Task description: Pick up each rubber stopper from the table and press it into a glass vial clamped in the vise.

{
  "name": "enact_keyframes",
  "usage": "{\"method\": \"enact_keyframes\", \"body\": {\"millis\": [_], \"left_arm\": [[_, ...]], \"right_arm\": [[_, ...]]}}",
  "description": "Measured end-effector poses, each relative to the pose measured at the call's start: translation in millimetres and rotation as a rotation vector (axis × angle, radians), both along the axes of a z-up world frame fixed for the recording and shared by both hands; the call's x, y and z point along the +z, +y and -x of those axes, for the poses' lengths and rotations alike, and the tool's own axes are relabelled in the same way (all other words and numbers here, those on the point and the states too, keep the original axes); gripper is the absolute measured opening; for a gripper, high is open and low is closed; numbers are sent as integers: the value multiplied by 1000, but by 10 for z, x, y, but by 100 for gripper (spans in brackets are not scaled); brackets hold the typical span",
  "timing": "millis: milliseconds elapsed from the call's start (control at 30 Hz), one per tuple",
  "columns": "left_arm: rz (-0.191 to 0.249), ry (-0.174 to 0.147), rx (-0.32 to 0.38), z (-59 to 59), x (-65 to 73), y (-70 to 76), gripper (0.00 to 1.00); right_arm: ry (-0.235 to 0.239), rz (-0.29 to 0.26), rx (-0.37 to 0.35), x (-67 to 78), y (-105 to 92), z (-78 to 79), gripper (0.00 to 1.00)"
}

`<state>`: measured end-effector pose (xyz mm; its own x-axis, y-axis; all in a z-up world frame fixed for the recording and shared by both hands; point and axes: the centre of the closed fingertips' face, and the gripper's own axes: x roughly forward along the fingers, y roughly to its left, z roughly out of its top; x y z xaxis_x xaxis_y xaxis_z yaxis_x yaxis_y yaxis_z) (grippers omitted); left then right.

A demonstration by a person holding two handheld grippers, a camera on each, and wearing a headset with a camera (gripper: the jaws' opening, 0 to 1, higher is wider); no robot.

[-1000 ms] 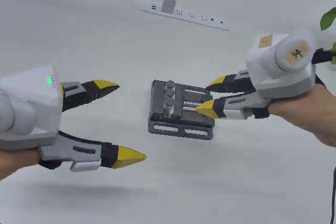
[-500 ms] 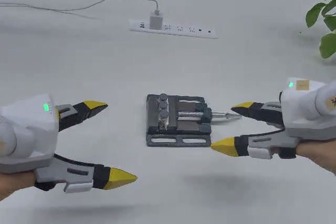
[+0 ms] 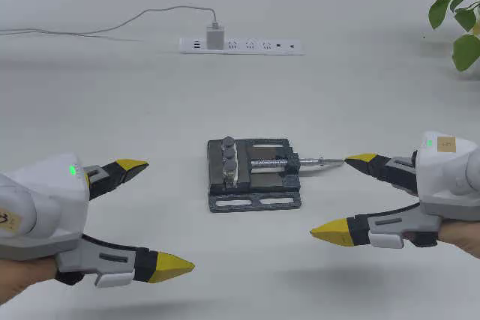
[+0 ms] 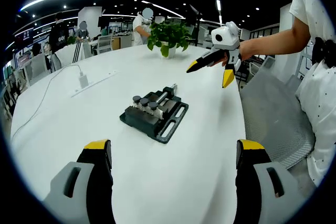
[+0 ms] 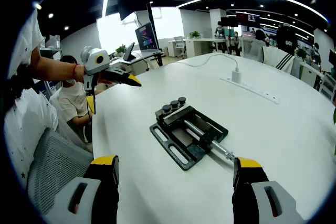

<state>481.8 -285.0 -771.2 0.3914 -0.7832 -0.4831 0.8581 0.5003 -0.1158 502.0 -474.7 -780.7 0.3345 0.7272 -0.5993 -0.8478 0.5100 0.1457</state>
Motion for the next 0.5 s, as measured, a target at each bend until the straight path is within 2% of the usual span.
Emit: {"method": "enact_keyframes", "body": {"millis": [233, 500], "left_arm": [[3, 4, 20, -26, 14, -4, 99], [0, 7, 9, -21, 7, -35, 98]], "right_arm": [[-12, -33, -24, 74, -25, -15, 91], [-32, -50, -39, 158, -84, -9, 93]]}}
